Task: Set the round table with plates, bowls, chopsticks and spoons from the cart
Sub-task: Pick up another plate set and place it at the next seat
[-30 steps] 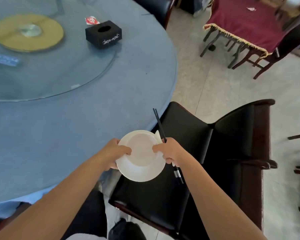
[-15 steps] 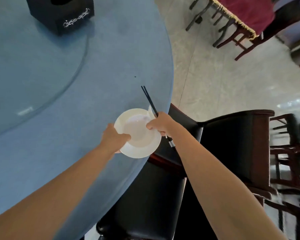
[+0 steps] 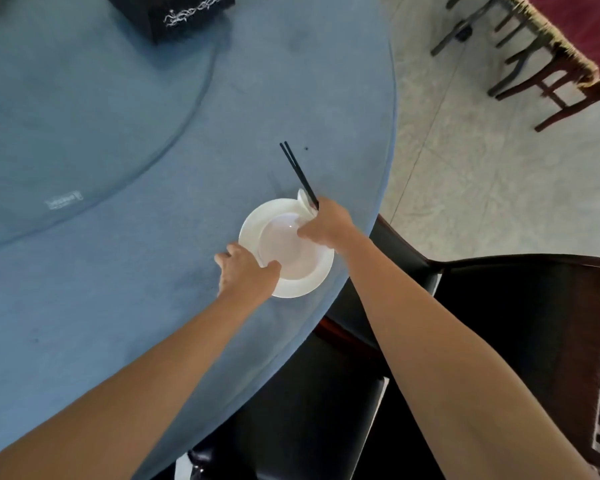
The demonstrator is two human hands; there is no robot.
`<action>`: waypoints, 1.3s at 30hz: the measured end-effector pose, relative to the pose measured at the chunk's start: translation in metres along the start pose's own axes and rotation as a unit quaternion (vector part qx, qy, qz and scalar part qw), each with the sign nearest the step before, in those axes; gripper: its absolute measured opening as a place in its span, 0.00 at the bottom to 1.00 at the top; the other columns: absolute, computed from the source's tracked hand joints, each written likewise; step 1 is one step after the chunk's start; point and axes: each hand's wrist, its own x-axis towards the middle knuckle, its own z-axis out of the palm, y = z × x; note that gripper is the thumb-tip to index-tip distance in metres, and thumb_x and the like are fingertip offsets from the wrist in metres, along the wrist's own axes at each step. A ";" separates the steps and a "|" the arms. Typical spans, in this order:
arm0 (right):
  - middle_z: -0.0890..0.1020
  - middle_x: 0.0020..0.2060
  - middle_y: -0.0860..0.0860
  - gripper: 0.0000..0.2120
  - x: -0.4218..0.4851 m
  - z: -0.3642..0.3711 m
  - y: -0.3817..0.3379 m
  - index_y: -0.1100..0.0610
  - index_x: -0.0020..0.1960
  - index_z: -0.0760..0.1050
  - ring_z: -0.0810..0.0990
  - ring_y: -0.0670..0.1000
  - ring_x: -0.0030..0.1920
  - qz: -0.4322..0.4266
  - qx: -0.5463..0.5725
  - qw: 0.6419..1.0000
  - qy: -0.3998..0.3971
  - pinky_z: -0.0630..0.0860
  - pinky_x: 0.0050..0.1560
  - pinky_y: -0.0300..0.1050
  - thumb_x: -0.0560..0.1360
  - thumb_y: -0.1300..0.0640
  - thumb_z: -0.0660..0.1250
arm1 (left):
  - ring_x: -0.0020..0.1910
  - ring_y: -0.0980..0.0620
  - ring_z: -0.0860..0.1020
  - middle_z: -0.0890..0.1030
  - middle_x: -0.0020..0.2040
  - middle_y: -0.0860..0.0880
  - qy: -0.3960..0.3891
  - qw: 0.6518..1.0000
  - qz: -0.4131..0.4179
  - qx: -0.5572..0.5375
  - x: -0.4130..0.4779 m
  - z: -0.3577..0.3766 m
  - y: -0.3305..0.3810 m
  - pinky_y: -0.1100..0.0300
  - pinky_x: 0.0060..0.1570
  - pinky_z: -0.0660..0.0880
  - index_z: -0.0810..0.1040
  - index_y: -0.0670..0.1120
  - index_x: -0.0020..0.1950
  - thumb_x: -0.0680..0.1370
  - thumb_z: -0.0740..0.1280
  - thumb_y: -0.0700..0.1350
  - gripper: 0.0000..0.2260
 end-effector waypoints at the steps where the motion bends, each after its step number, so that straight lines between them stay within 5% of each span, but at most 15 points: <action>1: 0.75 0.45 0.50 0.21 -0.003 0.000 0.001 0.57 0.60 0.71 0.77 0.54 0.48 -0.008 -0.011 1.000 0.005 0.73 0.41 0.45 0.70 0.55 0.72 | 0.44 0.40 0.73 0.63 0.61 0.41 0.002 1.000 -0.002 0.001 -0.002 -0.001 0.001 0.52 0.42 0.72 0.62 0.39 0.63 0.74 0.68 0.48 0.24; 4: 0.75 0.44 0.49 0.20 -0.016 -0.004 0.006 0.55 0.56 0.70 0.78 0.55 0.50 -0.032 -0.021 0.999 0.033 0.71 0.39 0.44 0.69 0.54 0.74 | 0.56 0.35 0.75 0.63 0.63 0.41 0.004 1.000 -0.010 0.024 -0.006 -0.005 0.004 0.47 0.52 0.76 0.62 0.38 0.66 0.74 0.68 0.53 0.29; 7: 0.77 0.52 0.53 0.25 -0.040 -0.014 0.015 0.56 0.61 0.71 0.78 0.57 0.50 -0.063 -0.001 0.994 0.091 0.75 0.43 0.48 0.68 0.50 0.75 | 0.65 0.36 0.66 0.64 0.65 0.41 0.070 0.996 0.019 0.047 -0.019 -0.015 0.007 0.48 0.59 0.70 0.64 0.39 0.69 0.74 0.68 0.60 0.33; 10: 0.78 0.49 0.52 0.22 -0.076 -0.020 0.017 0.55 0.57 0.74 0.77 0.54 0.47 -0.120 0.068 0.982 0.131 0.74 0.43 0.47 0.69 0.48 0.75 | 0.62 0.44 0.72 0.71 0.63 0.46 0.125 0.982 0.128 -0.056 -0.044 -0.022 0.025 0.53 0.55 0.71 0.71 0.45 0.68 0.75 0.66 0.59 0.27; 12: 0.79 0.44 0.48 0.17 -0.106 -0.019 0.014 0.56 0.54 0.76 0.78 0.50 0.43 -0.164 0.132 0.970 0.122 0.74 0.42 0.43 0.70 0.50 0.75 | 0.52 0.48 0.80 0.80 0.53 0.51 0.037 0.974 0.130 -0.181 -0.067 -0.021 0.046 0.55 0.49 0.75 0.80 0.49 0.57 0.76 0.66 0.58 0.17; 14: 0.80 0.41 0.48 0.10 -0.132 -0.017 0.013 0.57 0.51 0.77 0.78 0.50 0.41 -0.210 0.145 0.962 0.102 0.73 0.40 0.43 0.72 0.56 0.73 | 0.43 0.50 0.81 0.82 0.44 0.50 -0.082 0.939 0.094 -0.321 -0.089 -0.014 0.059 0.58 0.42 0.79 0.82 0.46 0.44 0.78 0.65 0.50 0.10; 16: 0.81 0.43 0.52 0.08 -0.151 -0.016 0.014 0.60 0.52 0.77 0.78 0.53 0.43 -0.229 0.129 0.961 0.084 0.72 0.41 0.45 0.73 0.61 0.68 | 0.42 0.49 0.81 0.82 0.45 0.45 -0.117 0.907 0.072 -0.397 -0.106 -0.006 0.059 0.58 0.38 0.79 0.81 0.42 0.48 0.81 0.60 0.42 0.10; 19: 0.82 0.44 0.54 0.13 -0.171 -0.020 0.019 0.61 0.55 0.77 0.79 0.53 0.44 -0.231 0.140 0.961 0.055 0.76 0.44 0.46 0.76 0.54 0.69 | 0.44 0.49 0.84 0.85 0.46 0.45 -0.120 0.849 0.024 -0.515 -0.121 -0.004 0.049 0.55 0.39 0.80 0.78 0.41 0.55 0.84 0.55 0.42 0.12; 22: 0.79 0.39 0.43 0.14 -0.182 -0.023 0.022 0.54 0.53 0.77 0.78 0.42 0.39 -0.214 0.175 0.961 0.020 0.72 0.36 0.33 0.77 0.44 0.67 | 0.42 0.45 0.86 0.85 0.46 0.41 -0.098 0.777 -0.006 -0.622 -0.125 -0.008 0.038 0.52 0.39 0.82 0.72 0.39 0.59 0.85 0.53 0.42 0.11; 25: 0.72 0.29 0.46 0.20 -0.184 -0.024 0.026 0.57 0.45 0.75 0.67 0.46 0.25 -0.118 0.278 0.953 -0.034 0.62 0.25 0.39 0.81 0.41 0.59 | 0.41 0.43 0.83 0.82 0.46 0.40 -0.034 0.734 0.000 -0.678 -0.120 -0.023 0.028 0.48 0.43 0.80 0.72 0.38 0.52 0.85 0.53 0.41 0.10; 27: 0.68 0.28 0.50 0.18 -0.186 -0.025 0.030 0.59 0.44 0.74 0.59 0.47 0.23 -0.091 0.383 0.912 -0.116 0.54 0.25 0.40 0.83 0.47 0.57 | 0.31 0.47 0.77 0.77 0.39 0.42 -0.010 0.706 0.005 -0.708 -0.113 -0.041 0.023 0.52 0.37 0.77 0.72 0.40 0.47 0.83 0.57 0.38 0.07; 31: 0.61 0.29 0.51 0.16 -0.189 -0.019 0.031 0.59 0.46 0.72 0.54 0.49 0.29 -0.127 0.415 0.878 -0.202 0.50 0.28 0.44 0.85 0.49 0.55 | 0.24 0.55 0.61 0.71 0.36 0.48 -0.076 0.754 0.039 -0.651 -0.105 -0.068 0.018 0.64 0.23 0.64 0.73 0.43 0.44 0.75 0.71 0.36 0.07; 35: 0.59 0.30 0.51 0.17 -0.196 -0.005 0.025 0.59 0.48 0.73 0.52 0.50 0.29 -0.156 0.404 0.868 -0.244 0.51 0.28 0.44 0.85 0.48 0.54 | 0.22 0.58 0.58 0.80 0.41 0.48 -0.111 0.837 0.092 -0.528 -0.110 -0.070 0.026 0.67 0.19 0.58 0.79 0.40 0.46 0.75 0.73 0.38 0.04; 39: 0.61 0.29 0.50 0.19 -0.200 0.005 0.024 0.60 0.52 0.75 0.54 0.49 0.28 -0.170 0.393 0.867 -0.252 0.54 0.27 0.42 0.85 0.48 0.53 | 0.22 0.57 0.56 0.86 0.48 0.47 -0.096 0.856 0.075 -0.503 -0.107 -0.067 0.025 0.66 0.18 0.57 0.77 0.42 0.46 0.75 0.74 0.42 0.07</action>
